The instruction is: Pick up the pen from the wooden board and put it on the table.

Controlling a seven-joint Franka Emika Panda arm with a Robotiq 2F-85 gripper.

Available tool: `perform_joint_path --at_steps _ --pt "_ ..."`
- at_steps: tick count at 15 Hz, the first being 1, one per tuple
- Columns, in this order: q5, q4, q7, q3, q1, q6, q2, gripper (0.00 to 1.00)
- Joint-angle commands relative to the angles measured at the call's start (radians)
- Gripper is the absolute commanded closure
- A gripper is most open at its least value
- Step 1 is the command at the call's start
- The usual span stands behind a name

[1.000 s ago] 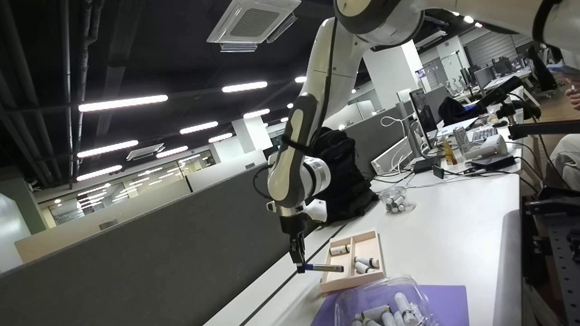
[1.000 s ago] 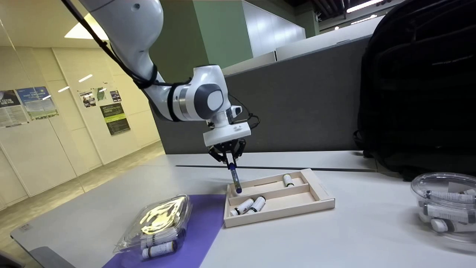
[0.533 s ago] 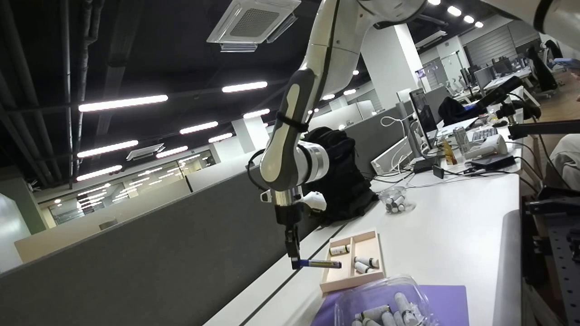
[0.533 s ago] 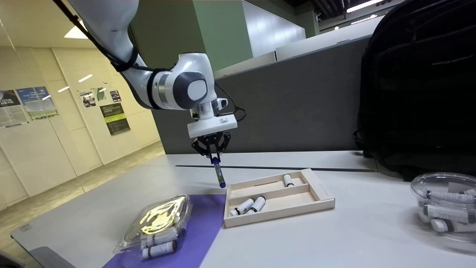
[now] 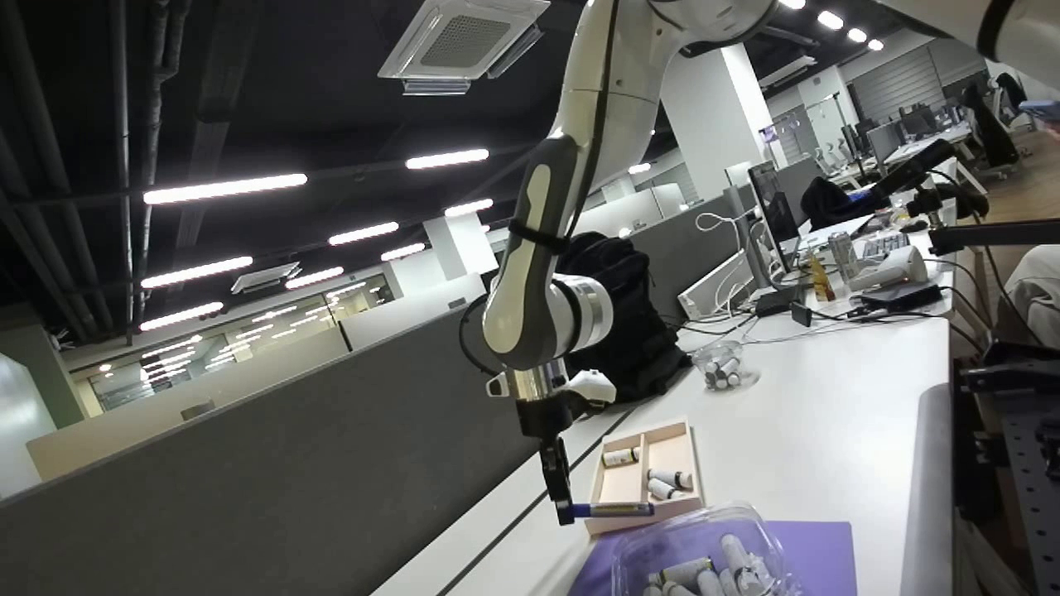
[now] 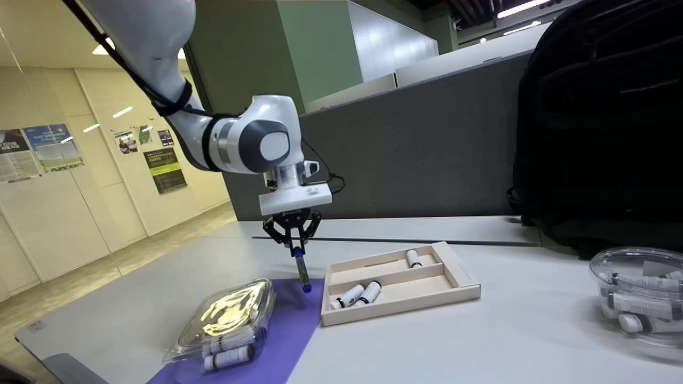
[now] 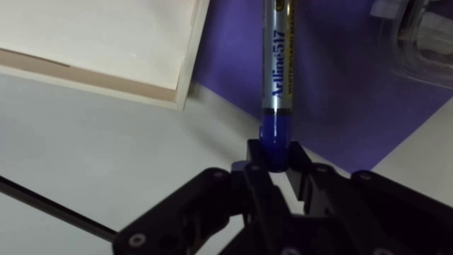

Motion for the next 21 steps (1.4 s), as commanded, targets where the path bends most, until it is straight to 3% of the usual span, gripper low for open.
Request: perform_joint_path --at_steps 1,2,4,10,12,18,21 --pt "-0.008 -0.01 0.016 -0.034 0.036 -0.015 0.007 0.94" --pt "-0.012 -0.009 0.015 -0.039 0.041 -0.017 0.011 0.53" --pt "-0.013 -0.008 0.014 -0.044 0.046 -0.022 0.017 0.46" --pt "0.013 -0.036 0.013 -0.034 0.028 -0.026 -0.048 0.06" --pt "0.021 -0.047 0.04 -0.044 0.03 -0.039 -0.095 0.0" --pt "0.011 -0.099 0.064 -0.107 0.043 -0.098 -0.257 0.0" --pt "0.029 -0.103 0.034 -0.141 0.031 -0.184 -0.296 0.0"
